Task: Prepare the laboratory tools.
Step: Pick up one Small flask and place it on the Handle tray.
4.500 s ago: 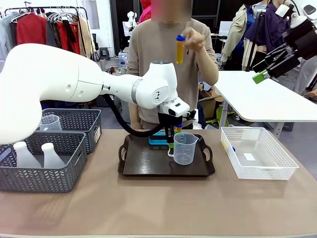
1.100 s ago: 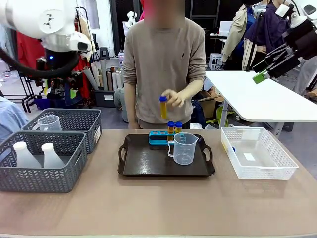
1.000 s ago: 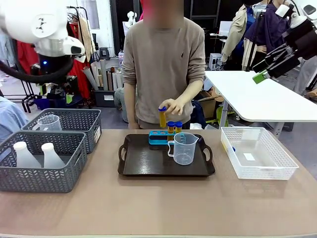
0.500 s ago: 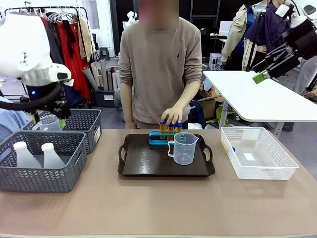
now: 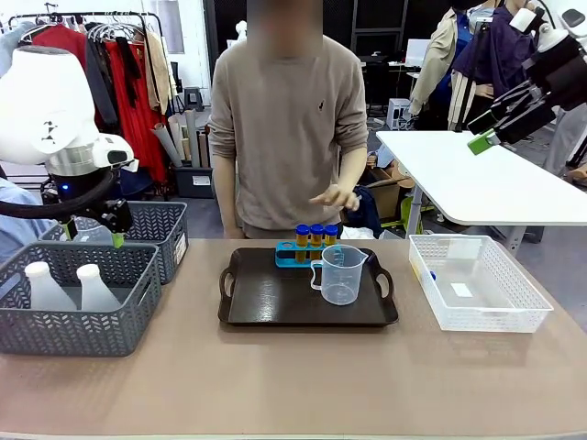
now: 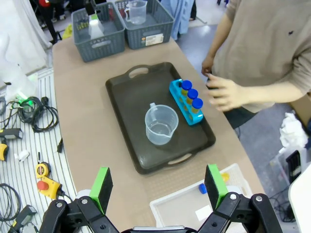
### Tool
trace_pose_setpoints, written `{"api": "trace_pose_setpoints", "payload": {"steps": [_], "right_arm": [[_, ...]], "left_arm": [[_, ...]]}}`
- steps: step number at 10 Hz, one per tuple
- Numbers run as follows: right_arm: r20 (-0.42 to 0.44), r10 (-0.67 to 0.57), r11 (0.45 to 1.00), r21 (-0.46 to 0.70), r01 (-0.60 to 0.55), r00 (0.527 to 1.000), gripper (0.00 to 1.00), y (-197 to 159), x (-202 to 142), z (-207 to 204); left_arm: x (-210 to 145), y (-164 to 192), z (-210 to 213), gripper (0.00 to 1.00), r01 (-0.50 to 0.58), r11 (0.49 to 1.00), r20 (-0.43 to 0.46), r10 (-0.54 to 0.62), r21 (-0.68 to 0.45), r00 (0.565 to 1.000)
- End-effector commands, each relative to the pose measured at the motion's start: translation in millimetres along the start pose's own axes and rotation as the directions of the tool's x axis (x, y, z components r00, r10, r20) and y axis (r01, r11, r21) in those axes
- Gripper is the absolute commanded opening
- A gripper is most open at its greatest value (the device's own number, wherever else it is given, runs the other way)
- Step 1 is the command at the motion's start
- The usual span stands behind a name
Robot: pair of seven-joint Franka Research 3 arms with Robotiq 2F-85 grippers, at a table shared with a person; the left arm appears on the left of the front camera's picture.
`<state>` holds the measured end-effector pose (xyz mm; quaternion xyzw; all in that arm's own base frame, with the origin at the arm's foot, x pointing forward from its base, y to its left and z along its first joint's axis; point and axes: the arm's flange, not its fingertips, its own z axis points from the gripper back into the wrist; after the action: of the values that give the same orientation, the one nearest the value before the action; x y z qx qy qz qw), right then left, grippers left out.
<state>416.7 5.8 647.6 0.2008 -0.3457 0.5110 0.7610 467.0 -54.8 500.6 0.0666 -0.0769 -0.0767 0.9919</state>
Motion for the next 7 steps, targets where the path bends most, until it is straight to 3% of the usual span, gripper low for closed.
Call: {"api": "trace_pose_setpoints", "payload": {"steps": [1,4,7], "right_arm": [[0.024,0.005,1.000,0.005,-0.005,1.000,1.00,-1,2,0],[0.024,0.005,1.000,0.005,-0.005,1.000,1.00,-1,2,0],[0.024,0.005,1.000,0.005,-0.005,1.000,1.00,-1,2,0]], "left_arm": [[-2,4,6,1.00,-0.021,1.000,-0.007,0.021,0.000,1.000],[1,8,-7,1.00,0.021,0.999,-0.024,-0.021,-0.026,0.999],[-8,36,-24,1.00,-0.092,0.994,-0.048,0.089,-0.058,0.995]]}}
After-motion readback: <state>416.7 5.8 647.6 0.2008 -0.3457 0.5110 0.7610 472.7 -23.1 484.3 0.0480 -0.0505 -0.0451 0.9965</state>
